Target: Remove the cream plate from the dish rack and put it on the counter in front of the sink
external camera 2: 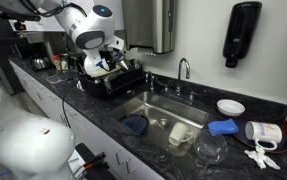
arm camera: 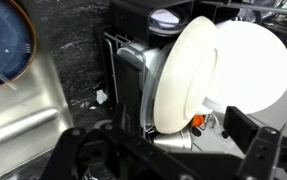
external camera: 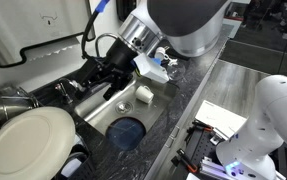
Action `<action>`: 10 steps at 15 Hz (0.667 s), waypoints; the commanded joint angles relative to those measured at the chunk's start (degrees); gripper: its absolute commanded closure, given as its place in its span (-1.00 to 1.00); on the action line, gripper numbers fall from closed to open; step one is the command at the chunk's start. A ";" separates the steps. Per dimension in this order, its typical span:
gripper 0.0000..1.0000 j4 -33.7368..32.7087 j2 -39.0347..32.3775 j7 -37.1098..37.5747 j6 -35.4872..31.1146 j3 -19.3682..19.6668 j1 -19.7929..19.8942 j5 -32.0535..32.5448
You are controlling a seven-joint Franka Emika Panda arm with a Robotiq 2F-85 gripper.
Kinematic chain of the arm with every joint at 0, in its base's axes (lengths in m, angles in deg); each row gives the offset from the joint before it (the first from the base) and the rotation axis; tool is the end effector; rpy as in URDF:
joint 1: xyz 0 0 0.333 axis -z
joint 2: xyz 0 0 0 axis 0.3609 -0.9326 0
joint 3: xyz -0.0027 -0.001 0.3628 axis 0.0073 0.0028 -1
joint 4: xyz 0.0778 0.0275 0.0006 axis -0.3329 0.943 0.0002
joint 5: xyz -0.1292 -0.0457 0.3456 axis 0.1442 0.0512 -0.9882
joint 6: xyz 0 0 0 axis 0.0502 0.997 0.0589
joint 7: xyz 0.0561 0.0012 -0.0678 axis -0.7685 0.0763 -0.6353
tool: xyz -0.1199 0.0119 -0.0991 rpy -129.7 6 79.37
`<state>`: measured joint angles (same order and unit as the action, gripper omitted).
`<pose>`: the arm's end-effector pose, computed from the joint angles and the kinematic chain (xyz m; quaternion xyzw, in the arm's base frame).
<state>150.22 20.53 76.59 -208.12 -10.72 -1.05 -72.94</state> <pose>0.3848 0.2411 0.4900 -0.9326 0.0417 -0.1532 0.3240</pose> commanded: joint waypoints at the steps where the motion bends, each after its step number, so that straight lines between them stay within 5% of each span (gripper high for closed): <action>1: -1.00 -2.83 -5.23 -8.84 -2.86 0.44 -1.61 -11.69; 10: -1.00 -5.43 -11.17 -22.11 -1.76 -2.52 1.79 -27.35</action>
<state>146.91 12.15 58.04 -209.52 -11.38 -1.24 -96.74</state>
